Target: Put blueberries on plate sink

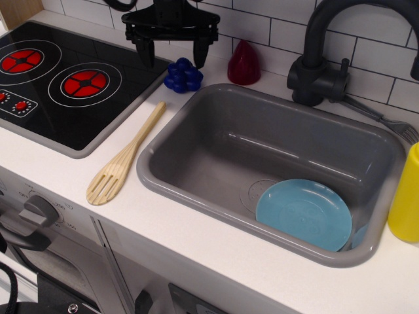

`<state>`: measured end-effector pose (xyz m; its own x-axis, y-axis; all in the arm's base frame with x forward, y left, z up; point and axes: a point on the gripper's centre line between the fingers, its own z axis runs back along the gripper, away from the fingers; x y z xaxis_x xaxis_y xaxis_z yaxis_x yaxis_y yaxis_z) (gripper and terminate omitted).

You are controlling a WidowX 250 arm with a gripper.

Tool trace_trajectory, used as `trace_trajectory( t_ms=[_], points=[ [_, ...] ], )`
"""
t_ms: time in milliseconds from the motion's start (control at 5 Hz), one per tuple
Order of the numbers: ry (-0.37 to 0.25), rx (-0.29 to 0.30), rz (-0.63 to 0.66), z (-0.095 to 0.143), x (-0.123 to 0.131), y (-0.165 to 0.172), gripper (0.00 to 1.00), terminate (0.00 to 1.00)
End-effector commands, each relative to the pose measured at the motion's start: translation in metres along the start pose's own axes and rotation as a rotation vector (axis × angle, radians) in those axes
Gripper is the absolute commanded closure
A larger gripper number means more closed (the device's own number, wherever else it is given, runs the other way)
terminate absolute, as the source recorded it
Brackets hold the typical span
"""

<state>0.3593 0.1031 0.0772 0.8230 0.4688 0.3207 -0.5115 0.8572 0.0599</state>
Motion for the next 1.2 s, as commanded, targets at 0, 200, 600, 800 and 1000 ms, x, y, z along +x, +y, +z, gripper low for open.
trace_trajectory(
  t_ms=[0,200,600,800,1000],
  points=[
    [-0.071,-0.002,0.033,0.009,0.017,-0.001,0.0,0.0],
    [-0.069,0.004,0.036,0.007,0.015,-0.002,0.0,0.0],
    [-0.07,0.017,0.035,-0.001,0.012,0.001,0.0,0.0],
    [-0.067,0.017,0.033,-0.003,0.011,0.003,0.0,0.0],
    [-0.068,0.03,0.039,-0.007,0.013,0.006,0.0,0.0]
  ],
)
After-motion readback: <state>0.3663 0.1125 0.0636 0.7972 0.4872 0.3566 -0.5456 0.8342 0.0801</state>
